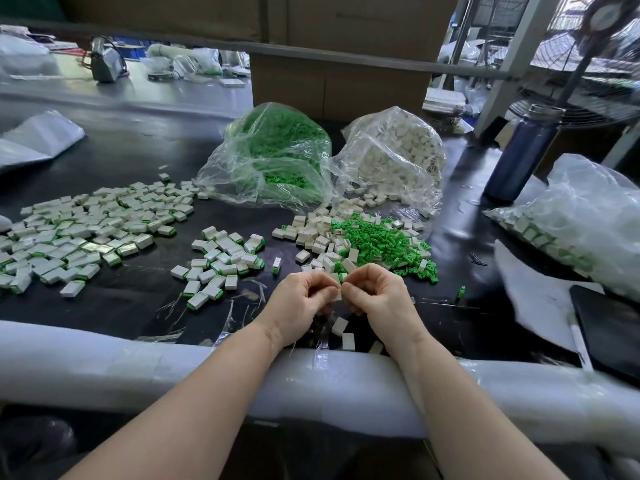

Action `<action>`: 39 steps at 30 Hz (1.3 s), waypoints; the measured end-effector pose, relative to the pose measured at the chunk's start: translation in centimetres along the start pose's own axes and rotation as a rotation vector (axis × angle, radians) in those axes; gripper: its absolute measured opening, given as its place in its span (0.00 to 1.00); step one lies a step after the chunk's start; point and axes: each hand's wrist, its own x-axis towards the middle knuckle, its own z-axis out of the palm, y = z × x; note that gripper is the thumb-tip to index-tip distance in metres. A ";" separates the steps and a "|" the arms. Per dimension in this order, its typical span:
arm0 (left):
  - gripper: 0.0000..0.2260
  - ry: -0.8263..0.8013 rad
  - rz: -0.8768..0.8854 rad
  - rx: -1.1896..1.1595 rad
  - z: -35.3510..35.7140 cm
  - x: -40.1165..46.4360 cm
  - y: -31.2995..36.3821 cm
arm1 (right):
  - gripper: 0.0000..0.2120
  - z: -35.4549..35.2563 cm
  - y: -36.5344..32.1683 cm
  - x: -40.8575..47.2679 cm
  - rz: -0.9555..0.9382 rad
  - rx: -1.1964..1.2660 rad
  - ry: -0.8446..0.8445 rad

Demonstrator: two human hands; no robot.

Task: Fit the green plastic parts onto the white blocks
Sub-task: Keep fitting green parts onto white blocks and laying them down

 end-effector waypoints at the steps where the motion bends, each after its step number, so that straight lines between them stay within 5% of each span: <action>1: 0.05 0.001 0.008 -0.022 0.0 0.0 0.0 | 0.08 0.0 0.0 0.1 0.001 0.005 0.012; 5: 0.11 -0.019 0.064 0.026 0.0 -0.1 -0.3 | 0.07 0.1 -0.1 0.1 0.024 0.018 0.029; 10: 0.04 0.009 0.026 -0.019 0.0 0.1 -0.5 | 0.05 -0.2 -0.3 -0.1 0.038 0.059 0.023; 34: 0.06 -0.090 -0.014 0.157 -0.4 -0.3 0.0 | 0.11 0.1 -0.7 -0.4 0.105 -0.158 -0.055; 39: 0.06 -0.001 0.017 0.108 -0.1 -0.2 0.0 | 0.09 0.4 -0.4 -0.3 0.005 -0.168 0.013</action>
